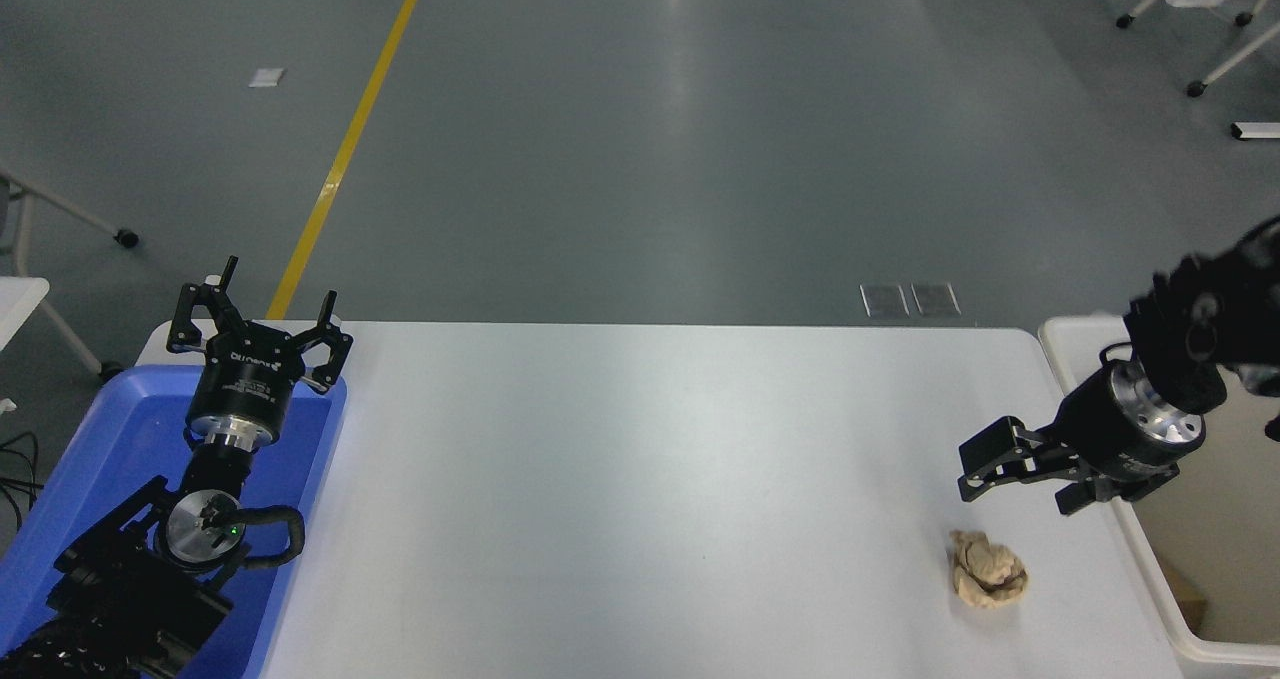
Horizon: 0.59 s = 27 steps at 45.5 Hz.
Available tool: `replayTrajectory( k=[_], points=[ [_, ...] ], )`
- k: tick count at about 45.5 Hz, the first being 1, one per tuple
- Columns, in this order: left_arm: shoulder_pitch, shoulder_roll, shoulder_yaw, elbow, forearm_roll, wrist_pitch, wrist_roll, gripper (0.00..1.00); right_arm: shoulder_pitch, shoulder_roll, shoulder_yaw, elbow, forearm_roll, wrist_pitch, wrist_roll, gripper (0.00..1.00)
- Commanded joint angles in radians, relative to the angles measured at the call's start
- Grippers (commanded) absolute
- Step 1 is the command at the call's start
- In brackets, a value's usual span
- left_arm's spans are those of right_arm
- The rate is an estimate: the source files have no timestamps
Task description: Pick up paper ball place in dustbin
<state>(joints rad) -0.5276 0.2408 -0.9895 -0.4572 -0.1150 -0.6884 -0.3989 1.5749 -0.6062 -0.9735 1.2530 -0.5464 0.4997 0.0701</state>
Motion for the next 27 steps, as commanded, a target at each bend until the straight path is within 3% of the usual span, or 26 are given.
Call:
replayTrajectory(
  k=[1,27],
  points=[
    [0.000,0.000,0.000,0.000,0.000,0.000,0.000,1.00,-0.283,-0.006,0.122,-0.187,-0.168,-0.102,0.000,1.00],
    [0.000,0.000,0.002,0.000,0.002,0.000,0.000,1.00,-0.447,0.014,0.302,-0.254,-0.136,-0.153,0.000,1.00]
  ],
)
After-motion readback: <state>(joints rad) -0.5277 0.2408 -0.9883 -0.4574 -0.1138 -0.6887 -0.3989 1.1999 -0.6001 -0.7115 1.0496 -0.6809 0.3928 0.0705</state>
